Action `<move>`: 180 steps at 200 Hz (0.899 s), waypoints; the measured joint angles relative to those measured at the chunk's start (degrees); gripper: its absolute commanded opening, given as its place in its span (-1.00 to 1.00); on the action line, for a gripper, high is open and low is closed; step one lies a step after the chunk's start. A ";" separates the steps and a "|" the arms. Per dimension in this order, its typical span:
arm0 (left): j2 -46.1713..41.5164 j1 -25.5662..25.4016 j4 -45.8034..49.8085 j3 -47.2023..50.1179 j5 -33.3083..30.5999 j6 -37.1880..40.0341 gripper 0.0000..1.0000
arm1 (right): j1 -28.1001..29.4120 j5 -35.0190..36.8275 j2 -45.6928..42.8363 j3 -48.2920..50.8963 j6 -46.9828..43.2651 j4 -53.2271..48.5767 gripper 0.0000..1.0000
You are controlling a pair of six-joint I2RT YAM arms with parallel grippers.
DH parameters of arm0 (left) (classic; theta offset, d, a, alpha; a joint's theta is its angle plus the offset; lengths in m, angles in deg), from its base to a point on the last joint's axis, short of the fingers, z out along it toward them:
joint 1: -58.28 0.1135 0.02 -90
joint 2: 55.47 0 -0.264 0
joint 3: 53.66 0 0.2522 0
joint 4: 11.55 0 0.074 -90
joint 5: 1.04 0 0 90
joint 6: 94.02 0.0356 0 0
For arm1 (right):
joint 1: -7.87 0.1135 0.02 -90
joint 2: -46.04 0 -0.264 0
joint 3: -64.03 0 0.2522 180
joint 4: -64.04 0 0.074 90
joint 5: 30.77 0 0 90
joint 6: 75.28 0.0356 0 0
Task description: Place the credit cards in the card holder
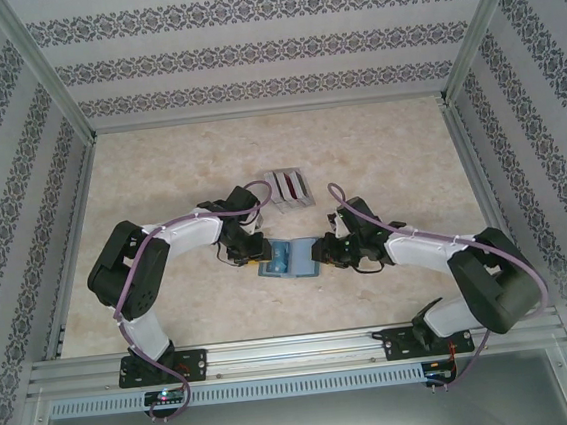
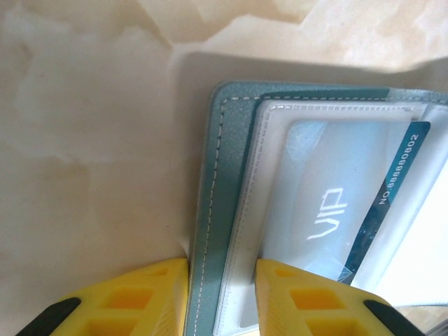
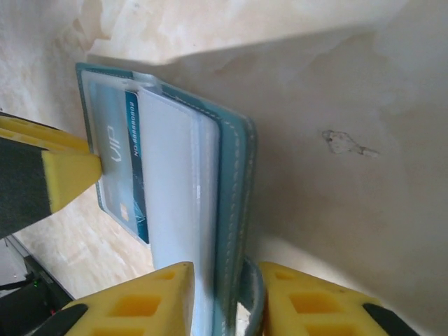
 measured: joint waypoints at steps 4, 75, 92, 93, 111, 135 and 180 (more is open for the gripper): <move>0.02 0.02 0.00 0.00 0.13 -0.02 -0.40 | 0.00 -0.09 0.15 0.02 0.04 0.20 -0.52; 0.17 0.28 -0.33 0.11 1.03 -0.46 -0.44 | 0.00 -0.31 1.05 0.33 0.09 2.58 -0.61; 0.20 0.28 -0.42 0.11 1.07 -0.63 -0.44 | 0.00 -0.31 1.05 0.57 0.09 3.10 -0.60; 0.22 0.28 -0.44 0.11 1.07 -0.63 -0.44 | 0.00 -0.31 1.05 0.63 0.09 3.19 -0.60; 0.22 0.28 -0.48 0.11 1.14 -0.63 -0.44 | 0.00 -0.31 1.18 0.96 0.09 3.61 -0.59; 0.22 0.28 -0.72 0.22 1.38 -0.72 -0.44 | 0.00 -0.33 2.01 1.16 0.26 4.59 -0.56; 0.22 0.28 -1.20 0.39 1.70 -1.05 -0.44 | 0.04 -0.35 2.93 1.40 1.07 5.68 -0.45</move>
